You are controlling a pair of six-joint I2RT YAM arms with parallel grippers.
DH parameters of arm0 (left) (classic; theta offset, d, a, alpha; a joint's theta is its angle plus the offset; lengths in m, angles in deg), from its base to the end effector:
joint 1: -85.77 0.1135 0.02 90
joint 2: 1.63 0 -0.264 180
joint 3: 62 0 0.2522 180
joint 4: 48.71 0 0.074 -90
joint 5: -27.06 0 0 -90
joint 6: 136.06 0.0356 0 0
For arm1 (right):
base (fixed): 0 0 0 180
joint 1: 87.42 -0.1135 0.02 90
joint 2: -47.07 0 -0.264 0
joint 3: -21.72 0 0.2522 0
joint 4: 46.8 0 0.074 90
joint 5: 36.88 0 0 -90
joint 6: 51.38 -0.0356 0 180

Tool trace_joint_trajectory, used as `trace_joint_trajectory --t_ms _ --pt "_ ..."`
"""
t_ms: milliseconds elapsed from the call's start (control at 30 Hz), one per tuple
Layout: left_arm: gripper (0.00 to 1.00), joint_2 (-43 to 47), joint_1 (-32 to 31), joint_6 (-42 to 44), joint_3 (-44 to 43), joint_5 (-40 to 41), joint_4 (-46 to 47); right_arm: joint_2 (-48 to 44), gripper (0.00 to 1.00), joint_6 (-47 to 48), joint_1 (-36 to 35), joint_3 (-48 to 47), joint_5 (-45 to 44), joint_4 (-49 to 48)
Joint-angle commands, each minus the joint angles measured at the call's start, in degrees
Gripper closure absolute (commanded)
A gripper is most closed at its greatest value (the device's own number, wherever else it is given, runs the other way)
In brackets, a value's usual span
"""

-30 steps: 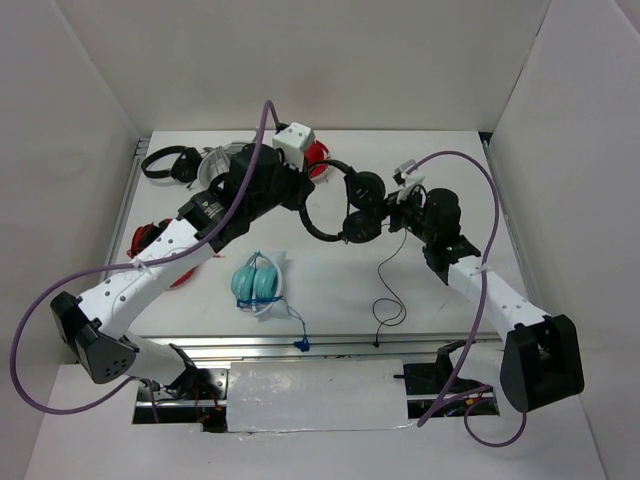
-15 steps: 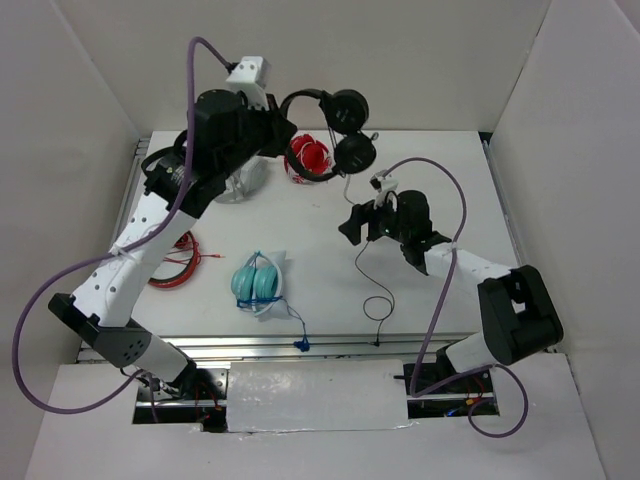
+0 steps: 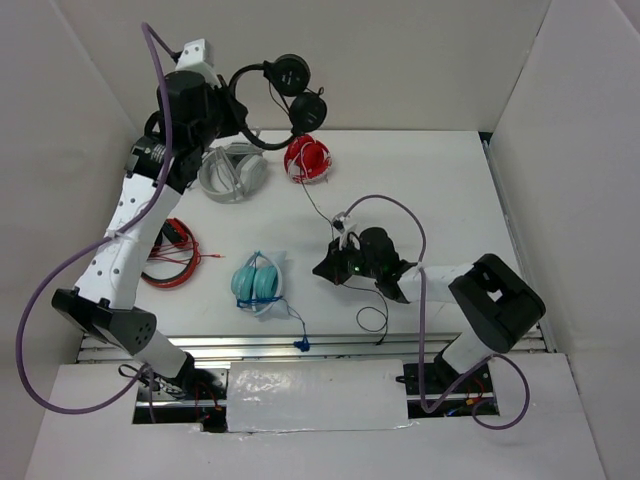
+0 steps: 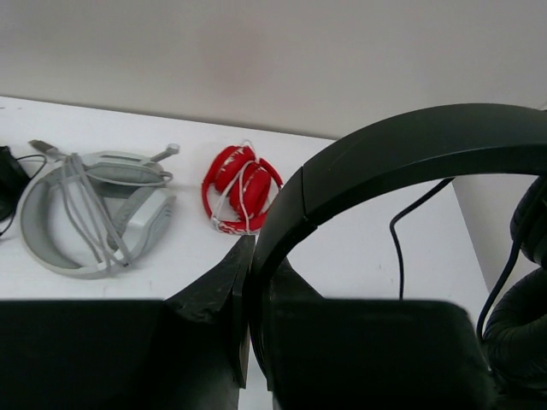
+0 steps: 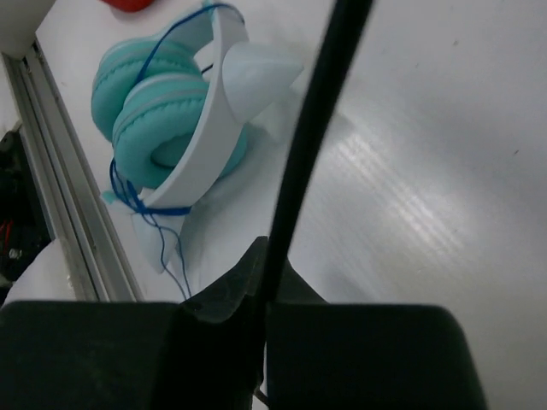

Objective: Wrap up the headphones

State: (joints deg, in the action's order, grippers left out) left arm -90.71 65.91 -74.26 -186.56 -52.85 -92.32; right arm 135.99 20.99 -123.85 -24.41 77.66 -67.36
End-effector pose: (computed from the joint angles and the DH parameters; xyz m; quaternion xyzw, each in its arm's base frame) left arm 0.3116 -0.1059 0.5084 -0.1122 0.7463 -0.2051 0.6232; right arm 0.2315 0.1892 0.1659 -0.2494 0.7810 0.4047 0.4051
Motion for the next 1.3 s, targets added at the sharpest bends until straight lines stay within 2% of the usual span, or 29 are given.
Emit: trace_joint_trajectory --t_ms 0,133,267,333,433,567,600,667,800,933,1033,1167,1267 --pt "1.0 1.0 2.5 -1.7 -2.7 2.5 3.7 -3.7 1.0 -1.8 -1.9 2.5 -1.2 -3.9" --pt "1.0 -1.1 6.2 -0.5 -3.4 3.9 3.0 -13.0 1.0 0.5 -5.3 3.5 -8.1 6.2" --pt "1.0 -3.7 7.9 -1.9 -2.3 10.6 0.6 -19.9 1.0 2.9 -9.3 0.7 -20.7 18.8" --pt "1.0 -4.7 9.7 -1.8 -1.3 8.6 1.5 -23.4 1.0 4.0 -11.3 -0.7 -23.6 24.7" --pt "1.0 -6.0 11.8 -2.6 0.2 8.2 1.8 -28.5 1.0 5.2 -14.7 -2.4 -32.5 31.4" --pt "1.0 -8.0 14.4 -2.4 0.7 7.1 0.5 -32.1 1.0 5.7 -18.7 -8.6 -42.2 43.0" --pt "1.0 -8.0 14.8 -2.6 1.4 6.7 0.7 -33.1 1.0 5.9 -21.0 -9.6 -47.8 45.0" --pt "1.0 -7.3 15.3 -2.6 4.3 6.8 2.0 -34.1 1.0 6.9 -22.5 -12.2 -53.1 49.3" --pt "1.0 -6.8 13.6 -0.5 8.3 5.5 3.7 -34.3 1.0 12.4 -24.8 -16.4 -60.6 50.7" --pt "1.0 -8.3 7.8 1.0 9.9 14.2 0.8 -32.3 1.0 23.4 -25.6 -21.0 -66.3 43.4" --pt "1.0 -10.1 5.5 1.4 13.1 14.3 0.6 -29.9 1.0 31.4 -24.7 -26.7 -67.3 40.7" --pt "1.0 -13.1 1.9 4.6 16.6 10.9 0.6 -28.5 1.0 39.7 -21.9 -31.5 -67.9 34.6" --pt "1.0 -13.4 -2.1 7.8 20.3 11.1 2.9 -27.9 1.0 37.9 -19.2 -37.3 -59.3 37.3"
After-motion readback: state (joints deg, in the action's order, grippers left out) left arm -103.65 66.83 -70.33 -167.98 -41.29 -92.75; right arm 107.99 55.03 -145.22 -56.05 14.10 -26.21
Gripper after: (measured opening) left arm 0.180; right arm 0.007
